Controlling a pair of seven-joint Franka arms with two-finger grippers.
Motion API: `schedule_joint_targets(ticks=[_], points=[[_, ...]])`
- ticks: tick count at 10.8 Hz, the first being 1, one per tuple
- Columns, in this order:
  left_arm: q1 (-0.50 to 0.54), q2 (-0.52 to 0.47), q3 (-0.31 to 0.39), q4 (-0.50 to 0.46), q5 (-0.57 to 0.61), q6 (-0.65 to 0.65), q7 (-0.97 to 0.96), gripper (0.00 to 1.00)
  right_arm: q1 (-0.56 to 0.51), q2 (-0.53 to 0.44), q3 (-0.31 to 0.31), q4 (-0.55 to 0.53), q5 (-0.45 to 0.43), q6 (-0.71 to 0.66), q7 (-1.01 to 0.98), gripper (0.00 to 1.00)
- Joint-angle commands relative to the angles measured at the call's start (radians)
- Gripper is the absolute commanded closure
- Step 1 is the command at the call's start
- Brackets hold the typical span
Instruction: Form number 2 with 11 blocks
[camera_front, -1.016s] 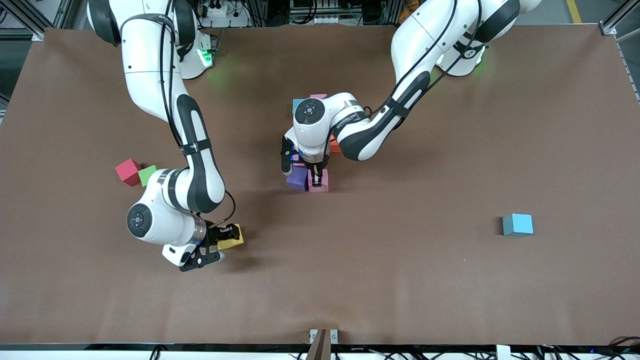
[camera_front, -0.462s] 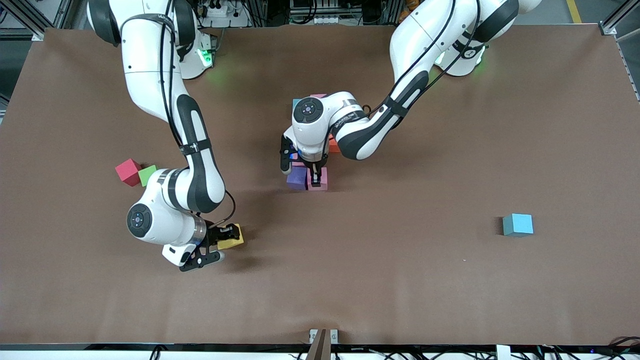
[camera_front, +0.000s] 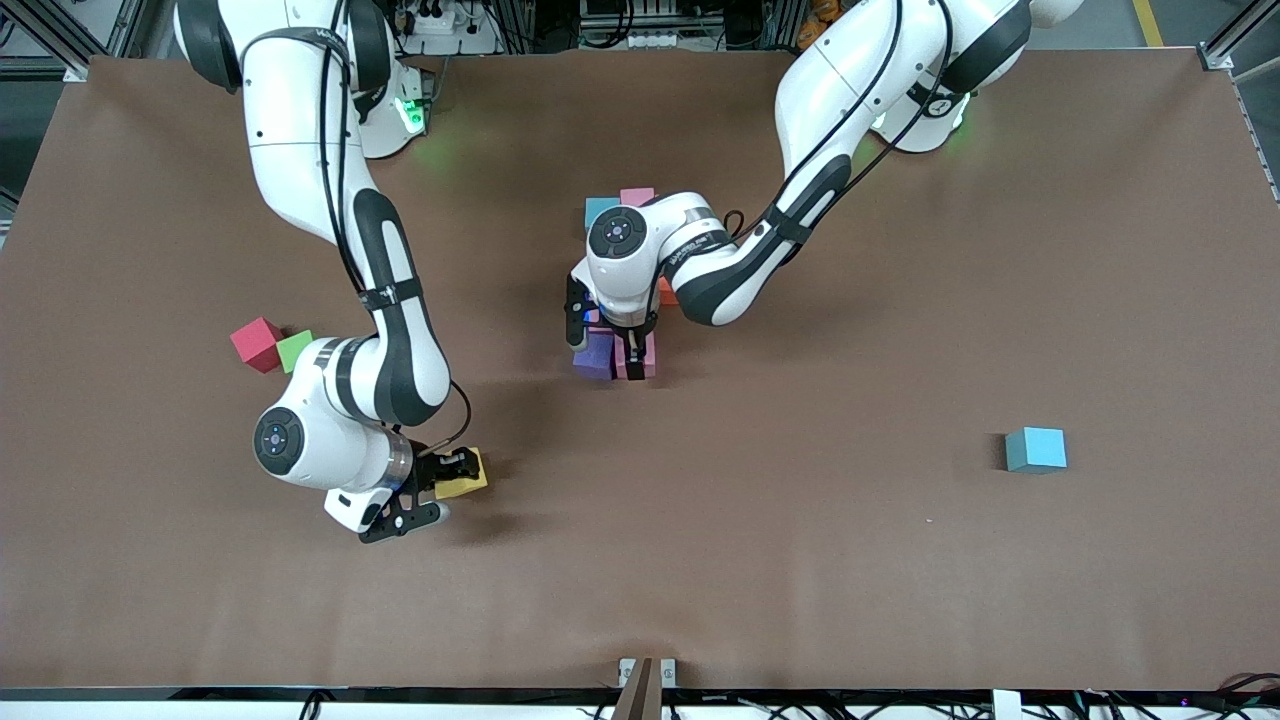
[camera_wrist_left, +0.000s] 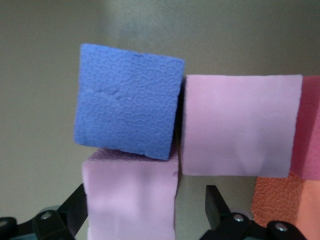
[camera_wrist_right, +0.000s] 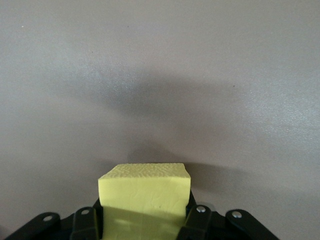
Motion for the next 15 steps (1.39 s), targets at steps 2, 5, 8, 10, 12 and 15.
schedule_joint_targets(ticks=[2,5,8,10,12,15], points=[[0.010,-0.047,-0.003,-0.009,-0.058,-0.003,-0.002,0.00,0.007,-0.029,0.001,-0.027,-0.016,-0.006,0.014,0.85],[0.037,-0.097,-0.005,-0.011,-0.072,-0.037,0.006,0.00,0.008,-0.029,0.001,-0.025,-0.016,-0.006,0.017,0.85],[0.077,-0.200,-0.014,-0.011,-0.147,-0.146,-0.005,0.00,0.031,-0.031,0.000,-0.017,-0.016,-0.004,0.020,0.85],[0.162,-0.261,-0.013,-0.011,-0.171,-0.201,-0.004,0.00,0.063,-0.031,-0.003,-0.014,-0.021,-0.002,0.007,0.85],[0.239,-0.324,-0.010,-0.008,-0.171,-0.262,-0.004,0.00,0.114,-0.031,-0.002,0.012,-0.093,-0.001,-0.052,0.82],[0.414,-0.384,-0.008,-0.008,-0.158,-0.287,-0.001,0.00,0.218,-0.039,-0.006,0.042,-0.116,-0.004,-0.053,0.82]])
